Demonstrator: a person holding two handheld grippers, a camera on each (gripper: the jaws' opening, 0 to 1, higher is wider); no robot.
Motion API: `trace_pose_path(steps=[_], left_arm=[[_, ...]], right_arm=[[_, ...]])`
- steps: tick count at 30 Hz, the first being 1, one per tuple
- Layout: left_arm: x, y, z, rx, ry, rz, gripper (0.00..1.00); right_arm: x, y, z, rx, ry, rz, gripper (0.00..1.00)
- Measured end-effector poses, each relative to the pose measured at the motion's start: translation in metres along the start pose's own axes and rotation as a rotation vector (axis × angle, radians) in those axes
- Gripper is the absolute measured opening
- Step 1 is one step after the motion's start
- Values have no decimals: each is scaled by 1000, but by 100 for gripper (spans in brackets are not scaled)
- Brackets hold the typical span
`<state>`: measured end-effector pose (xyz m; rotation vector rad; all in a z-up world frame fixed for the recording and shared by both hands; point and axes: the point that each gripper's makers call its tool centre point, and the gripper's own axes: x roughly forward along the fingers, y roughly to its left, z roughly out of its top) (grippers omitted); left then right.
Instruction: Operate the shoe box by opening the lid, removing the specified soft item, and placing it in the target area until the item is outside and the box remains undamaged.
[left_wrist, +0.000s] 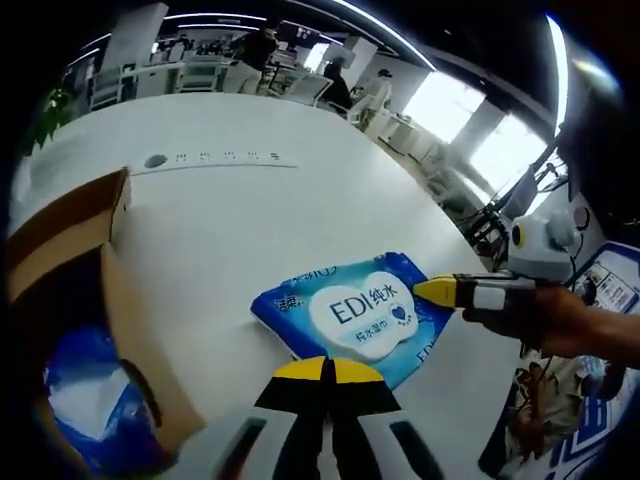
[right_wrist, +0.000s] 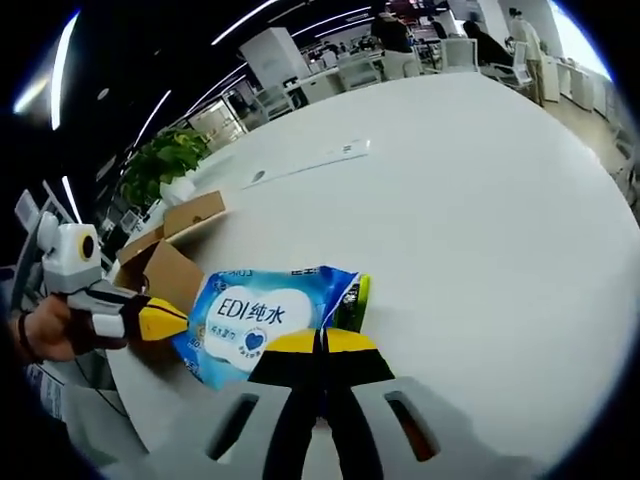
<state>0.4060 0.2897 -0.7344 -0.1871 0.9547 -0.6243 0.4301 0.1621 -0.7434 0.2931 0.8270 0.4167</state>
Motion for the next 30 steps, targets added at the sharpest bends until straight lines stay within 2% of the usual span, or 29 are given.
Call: trace_pose_path(steps=[17,22,30], left_arm=[[0,3,0,5,11,11,0],[1,5,1,-20,14,16,0],[1,9,3,-14,9,29,1]], right_arm=[[0,-3,-1,32,-6,-39,0],[-2,-3,-4,70,-16,-55,0],[-6,-3,-11,139,-37,-57,0]])
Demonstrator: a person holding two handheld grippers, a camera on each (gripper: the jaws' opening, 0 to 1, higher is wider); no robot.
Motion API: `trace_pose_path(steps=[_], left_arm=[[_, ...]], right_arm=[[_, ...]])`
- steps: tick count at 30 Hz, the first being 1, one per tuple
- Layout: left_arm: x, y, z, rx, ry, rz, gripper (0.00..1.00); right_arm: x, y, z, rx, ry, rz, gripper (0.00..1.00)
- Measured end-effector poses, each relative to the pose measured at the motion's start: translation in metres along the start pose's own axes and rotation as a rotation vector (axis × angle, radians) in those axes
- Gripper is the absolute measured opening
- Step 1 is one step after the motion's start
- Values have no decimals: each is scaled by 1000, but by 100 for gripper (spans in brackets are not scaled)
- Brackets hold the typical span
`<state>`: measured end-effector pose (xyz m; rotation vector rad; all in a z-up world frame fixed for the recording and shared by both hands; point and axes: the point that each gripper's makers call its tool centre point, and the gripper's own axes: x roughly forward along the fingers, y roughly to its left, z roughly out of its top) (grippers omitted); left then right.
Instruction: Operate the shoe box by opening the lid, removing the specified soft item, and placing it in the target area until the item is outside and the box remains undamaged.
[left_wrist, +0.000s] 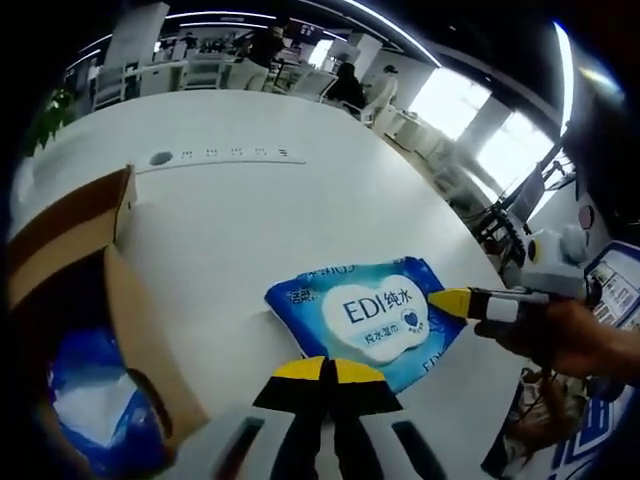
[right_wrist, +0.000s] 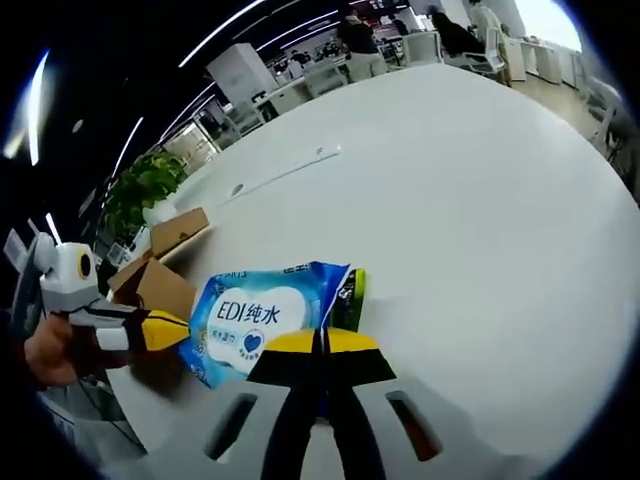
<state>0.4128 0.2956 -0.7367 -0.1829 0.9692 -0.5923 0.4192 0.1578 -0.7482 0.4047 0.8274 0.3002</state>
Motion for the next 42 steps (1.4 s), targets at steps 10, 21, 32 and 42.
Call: trace_pose_path(steps=[10,21,32,42], left_arm=[[-8,-4,-4,82,23,18,10],[-29,2,3,77,-12,12,11],[-52,2,10,61,-59,-33,13],[-85,10,13,77,-109,-57,18]], right_arm=[[-5,-2,-1,-9,11,-23,5],[-19,-1,2,-13,-4,-52,4],[-37,11,16,-21,-40,-73,3],[-50,47,18,-93,-59,-10,14]])
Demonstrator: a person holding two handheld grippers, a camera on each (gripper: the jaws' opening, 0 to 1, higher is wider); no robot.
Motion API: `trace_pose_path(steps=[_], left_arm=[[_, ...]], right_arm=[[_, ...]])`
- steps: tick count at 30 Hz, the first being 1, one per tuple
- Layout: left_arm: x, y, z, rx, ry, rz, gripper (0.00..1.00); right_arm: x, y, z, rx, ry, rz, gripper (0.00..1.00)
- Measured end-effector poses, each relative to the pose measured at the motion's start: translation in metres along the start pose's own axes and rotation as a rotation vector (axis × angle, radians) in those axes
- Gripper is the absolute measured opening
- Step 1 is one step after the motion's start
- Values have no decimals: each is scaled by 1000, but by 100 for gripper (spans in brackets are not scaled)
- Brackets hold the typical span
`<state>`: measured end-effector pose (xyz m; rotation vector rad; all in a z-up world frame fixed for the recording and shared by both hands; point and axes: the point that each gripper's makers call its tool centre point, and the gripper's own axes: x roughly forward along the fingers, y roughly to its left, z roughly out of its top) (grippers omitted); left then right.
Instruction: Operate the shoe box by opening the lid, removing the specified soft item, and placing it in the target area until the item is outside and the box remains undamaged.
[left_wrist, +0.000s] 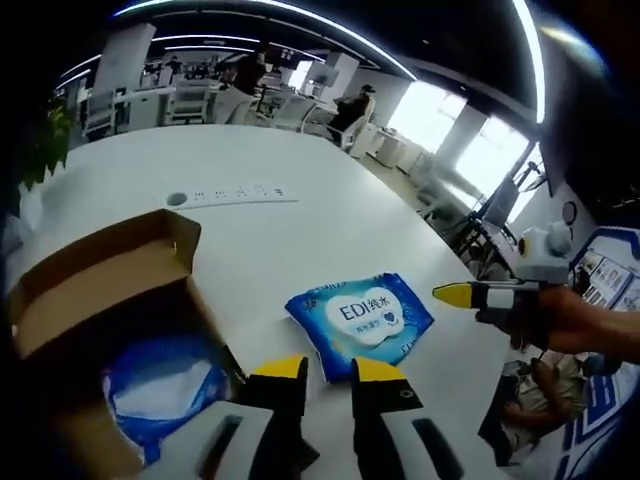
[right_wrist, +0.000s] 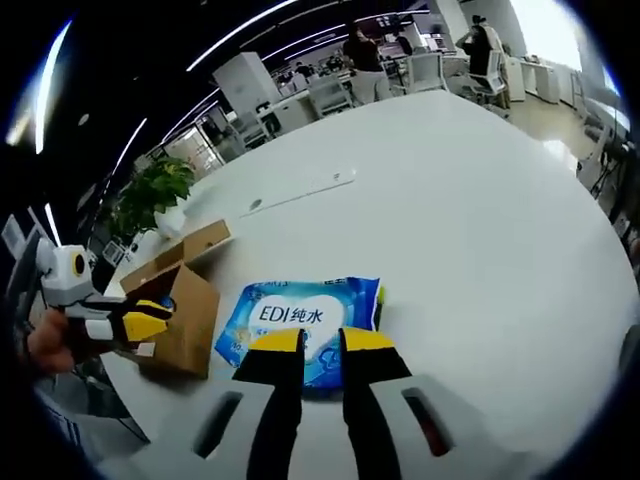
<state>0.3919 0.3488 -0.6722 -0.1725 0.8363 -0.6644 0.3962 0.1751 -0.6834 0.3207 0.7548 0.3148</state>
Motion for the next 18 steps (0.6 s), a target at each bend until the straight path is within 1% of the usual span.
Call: trace_pose_path(steps=[2,4,8,10,13,18], left_arm=[[-10,4,0,10,-12,0,18],[-17,11,-2,12,-16,2,18],[-36,28,-5,-2,-36,17,19],[-47,37,-6,-13,-51,25,19],[-62,52,-10,-24,-70,40,20],[-77,70,-14,-15,-78,56,21]], right_arm=[[-3,3,0,-19,0,5,16],[-5,4,-1,-19,2,4,17],[-8,8,-3,-20,1,-1,19],[-9,14,-3,-26,1,5,19],[-8,22,-4,-38,5,14,20],[-2,36,-5,-37,10,31,21]])
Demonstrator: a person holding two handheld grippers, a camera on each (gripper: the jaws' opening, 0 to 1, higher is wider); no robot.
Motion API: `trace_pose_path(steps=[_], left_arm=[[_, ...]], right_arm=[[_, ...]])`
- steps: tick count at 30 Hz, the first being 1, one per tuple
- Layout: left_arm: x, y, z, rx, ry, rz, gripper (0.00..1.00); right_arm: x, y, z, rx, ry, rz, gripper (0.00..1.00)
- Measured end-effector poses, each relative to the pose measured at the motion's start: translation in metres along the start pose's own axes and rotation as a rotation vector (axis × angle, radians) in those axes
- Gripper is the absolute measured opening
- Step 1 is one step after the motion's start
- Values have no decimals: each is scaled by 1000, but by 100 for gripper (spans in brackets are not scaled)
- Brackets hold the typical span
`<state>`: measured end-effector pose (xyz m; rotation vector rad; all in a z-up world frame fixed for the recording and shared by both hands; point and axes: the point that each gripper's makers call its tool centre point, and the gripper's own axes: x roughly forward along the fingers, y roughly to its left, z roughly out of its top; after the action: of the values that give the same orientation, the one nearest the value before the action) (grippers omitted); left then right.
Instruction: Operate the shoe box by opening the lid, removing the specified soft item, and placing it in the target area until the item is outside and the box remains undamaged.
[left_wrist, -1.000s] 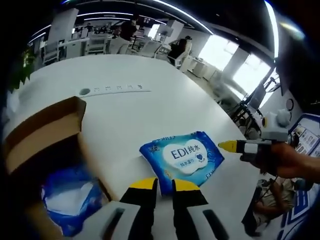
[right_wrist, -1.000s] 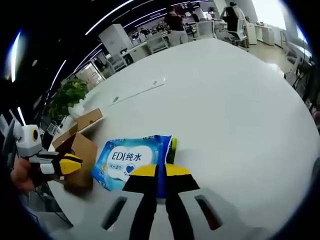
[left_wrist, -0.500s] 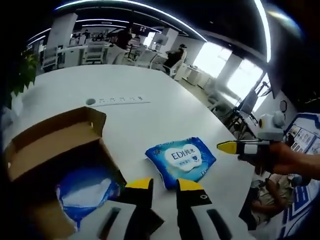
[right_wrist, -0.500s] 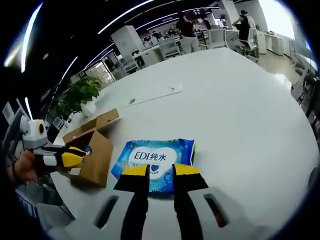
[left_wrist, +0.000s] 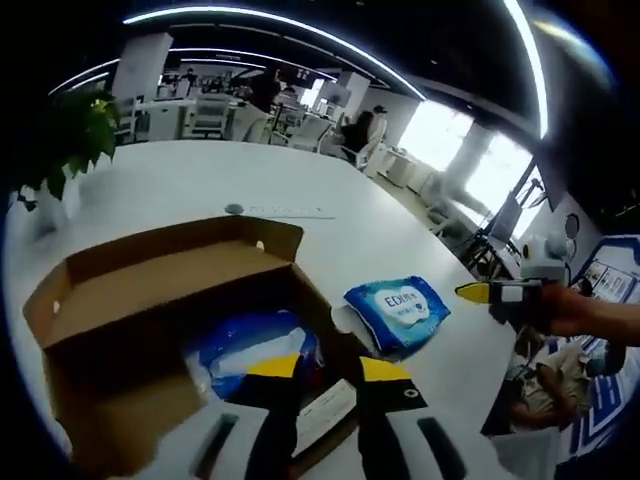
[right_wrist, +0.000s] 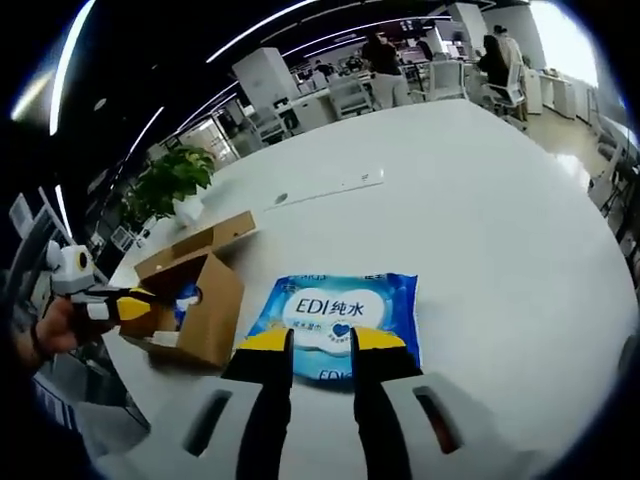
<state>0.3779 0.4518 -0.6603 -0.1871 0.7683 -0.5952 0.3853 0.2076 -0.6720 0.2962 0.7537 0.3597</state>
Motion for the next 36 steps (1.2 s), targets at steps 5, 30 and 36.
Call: trace_pose_path(steps=[5,30,36], left_arm=[[-15,17,4,-13,-25,18,22],[-102,111,-19,-106,-110,164,22],[-109,116,-24,-109,-116,166,22]], right_arm=[[9,13,0,-13,14,12,21],[60,140,2,-180,76,207,22],[68,159,0,-218,90,234,22]])
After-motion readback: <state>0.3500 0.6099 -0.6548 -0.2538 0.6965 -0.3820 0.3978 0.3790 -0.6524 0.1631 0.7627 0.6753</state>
